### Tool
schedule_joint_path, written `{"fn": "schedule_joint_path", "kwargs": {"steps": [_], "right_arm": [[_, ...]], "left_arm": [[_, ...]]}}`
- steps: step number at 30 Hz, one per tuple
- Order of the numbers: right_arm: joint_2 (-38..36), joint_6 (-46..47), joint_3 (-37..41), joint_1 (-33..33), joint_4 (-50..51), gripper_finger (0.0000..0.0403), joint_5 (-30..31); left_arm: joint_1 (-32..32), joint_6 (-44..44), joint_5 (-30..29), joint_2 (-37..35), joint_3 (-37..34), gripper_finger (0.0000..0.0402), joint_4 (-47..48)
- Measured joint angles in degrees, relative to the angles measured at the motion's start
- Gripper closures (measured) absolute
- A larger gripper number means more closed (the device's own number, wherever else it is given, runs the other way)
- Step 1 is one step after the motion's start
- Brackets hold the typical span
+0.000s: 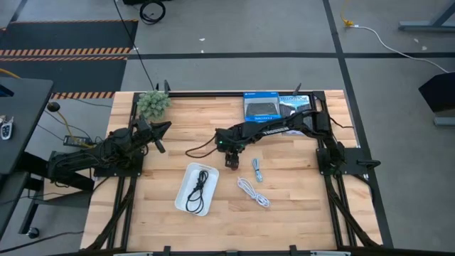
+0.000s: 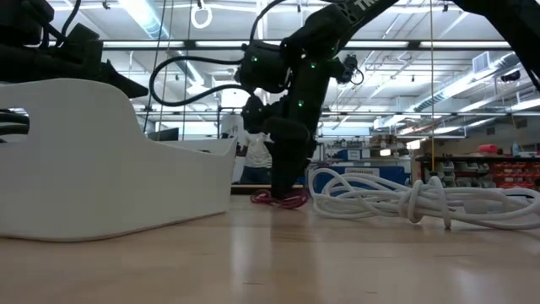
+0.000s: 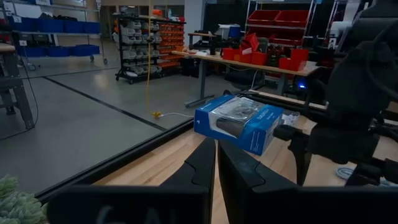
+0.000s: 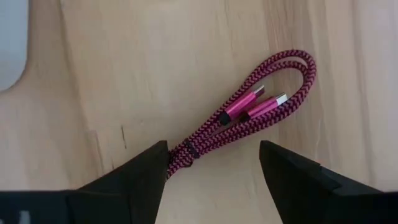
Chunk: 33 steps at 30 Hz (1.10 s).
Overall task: Pick and place USB-C Cables
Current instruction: Put the pink charger cable into the white bin
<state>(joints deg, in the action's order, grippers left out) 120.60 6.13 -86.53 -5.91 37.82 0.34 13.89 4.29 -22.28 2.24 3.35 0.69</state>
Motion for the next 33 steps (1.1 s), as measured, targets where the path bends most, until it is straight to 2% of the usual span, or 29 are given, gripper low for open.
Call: {"fn": "schedule_joint_path", "kwargs": {"steps": [6,15,19,25,33], "right_arm": [[0.0,0.2,0.1,-0.1,-1.2,0.0177,-0.1],[0.2,1.4,2.4,-0.5,-6.2,0.0251,-2.1],[-0.2,1.8,4.9,-0.6,-8.4,0.0295,-2.8],[-0.6,-0.1,5.1,-0.6,-8.7,0.0382,-2.8],[-2.4,-1.8,5.5,-0.6,-8.2,0.0394,-2.1]], "left_arm": [[0.0,0.0,0.0,0.0,0.0,0.0377,0.0],[0.0,0.0,0.0,0.0,0.0,0.0377,0.0],[0.0,0.0,0.0,0.0,0.0,0.0377,0.0],[0.0,0.0,0.0,0.0,0.0,0.0377,0.0],[0.0,0.0,0.0,0.0,0.0,0.0377,0.0]]}}
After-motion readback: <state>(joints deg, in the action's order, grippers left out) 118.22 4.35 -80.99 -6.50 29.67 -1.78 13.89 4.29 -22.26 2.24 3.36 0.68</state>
